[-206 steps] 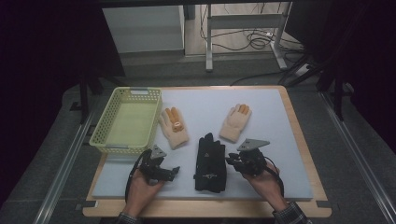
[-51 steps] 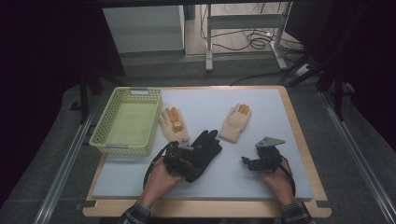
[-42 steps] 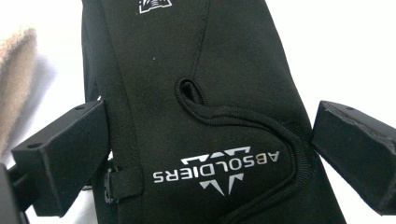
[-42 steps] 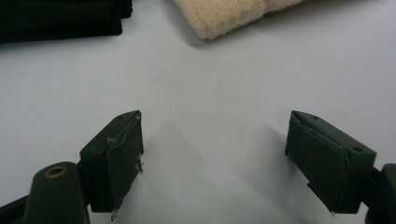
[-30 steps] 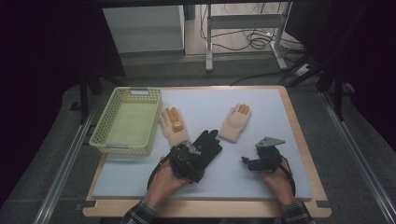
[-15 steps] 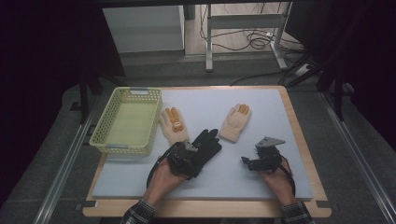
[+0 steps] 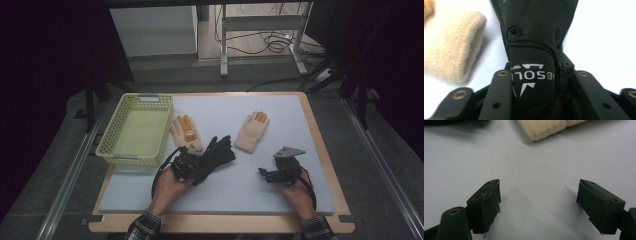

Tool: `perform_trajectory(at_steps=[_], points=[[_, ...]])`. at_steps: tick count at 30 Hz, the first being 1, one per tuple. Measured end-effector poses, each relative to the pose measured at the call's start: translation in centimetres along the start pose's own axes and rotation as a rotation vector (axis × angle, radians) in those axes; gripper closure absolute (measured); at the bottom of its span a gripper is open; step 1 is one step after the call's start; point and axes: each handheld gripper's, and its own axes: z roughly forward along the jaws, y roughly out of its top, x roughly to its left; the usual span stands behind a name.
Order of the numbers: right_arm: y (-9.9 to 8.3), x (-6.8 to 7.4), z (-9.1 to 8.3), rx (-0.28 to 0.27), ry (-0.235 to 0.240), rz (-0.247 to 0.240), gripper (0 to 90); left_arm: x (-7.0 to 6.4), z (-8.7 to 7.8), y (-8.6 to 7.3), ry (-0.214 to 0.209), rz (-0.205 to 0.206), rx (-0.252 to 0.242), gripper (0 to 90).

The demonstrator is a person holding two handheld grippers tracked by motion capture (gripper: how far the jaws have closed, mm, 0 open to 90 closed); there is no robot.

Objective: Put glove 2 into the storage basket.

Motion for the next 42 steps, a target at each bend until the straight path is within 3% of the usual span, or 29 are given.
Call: perform_trajectory(at_steps=[7,21,26,34,38,41,42], points=[[0.0,0.0,0.0,0.000,0.000,0.000,18.8,-0.1,-1.0,0.9,-0.024,0.003,-0.015,69.5],[0.0,0.0,0.0,0.000,0.001,0.000,18.8,1.2,-4.2,4.1,0.033,-0.019,-0.066,69.0],[0.0,0.0,0.0,0.000,0.001,0.000,18.8,2.6,-6.0,5.1,0.061,-0.041,-0.094,69.0],[0.0,0.0,0.0,0.000,0.001,0.000,18.8,4.2,-7.8,5.3,0.125,-0.057,-0.105,68.9],[0.0,0.0,0.0,0.000,0.002,0.000,18.8,5.8,-8.8,4.9,0.167,-0.082,-0.108,68.7],[0.0,0.0,0.0,-0.001,0.001,0.000,18.8,7.3,-9.6,4.4,0.197,-0.122,-0.120,68.7],[0.0,0.0,0.0,-0.001,0.001,0.000,18.8,8.3,-10.2,3.9,0.215,-0.144,-0.125,68.6]])
